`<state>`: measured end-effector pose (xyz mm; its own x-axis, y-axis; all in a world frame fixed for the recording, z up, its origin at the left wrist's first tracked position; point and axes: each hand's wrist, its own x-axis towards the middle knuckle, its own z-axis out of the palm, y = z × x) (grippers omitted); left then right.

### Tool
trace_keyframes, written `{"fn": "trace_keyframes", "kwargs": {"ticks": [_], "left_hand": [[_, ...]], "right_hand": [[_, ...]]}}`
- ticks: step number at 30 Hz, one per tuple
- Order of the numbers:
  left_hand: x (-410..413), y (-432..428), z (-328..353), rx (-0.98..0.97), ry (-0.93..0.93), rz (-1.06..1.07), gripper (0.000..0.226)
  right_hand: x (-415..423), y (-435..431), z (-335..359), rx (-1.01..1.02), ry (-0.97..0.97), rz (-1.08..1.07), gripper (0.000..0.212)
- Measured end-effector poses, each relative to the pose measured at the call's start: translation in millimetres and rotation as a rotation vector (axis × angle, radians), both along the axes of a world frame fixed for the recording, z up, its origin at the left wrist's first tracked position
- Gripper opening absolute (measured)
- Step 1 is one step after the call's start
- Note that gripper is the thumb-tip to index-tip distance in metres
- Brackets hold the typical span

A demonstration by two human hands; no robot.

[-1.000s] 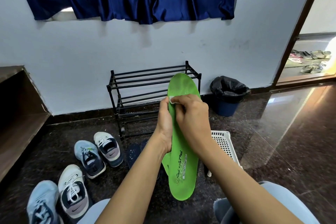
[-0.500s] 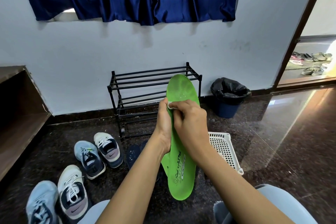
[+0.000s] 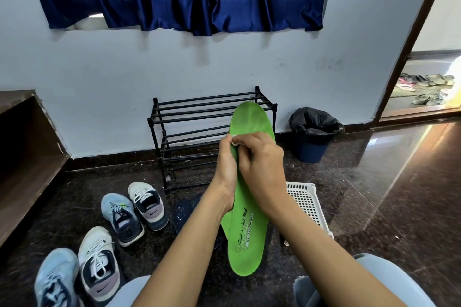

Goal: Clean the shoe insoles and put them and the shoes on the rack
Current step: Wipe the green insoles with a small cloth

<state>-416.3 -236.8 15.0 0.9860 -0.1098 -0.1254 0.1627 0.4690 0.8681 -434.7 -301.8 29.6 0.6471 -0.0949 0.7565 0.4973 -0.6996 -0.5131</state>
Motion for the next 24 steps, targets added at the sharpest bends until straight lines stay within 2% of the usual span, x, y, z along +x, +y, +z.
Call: {"fn": "trace_keyframes", "kwargs": {"ticks": [24], "left_hand": [[-11, -1, 9, 0.048, -0.038, 0.000, 0.048]], "right_hand": [[2, -1, -1, 0.018, -0.002, 0.004, 0.022]]}}
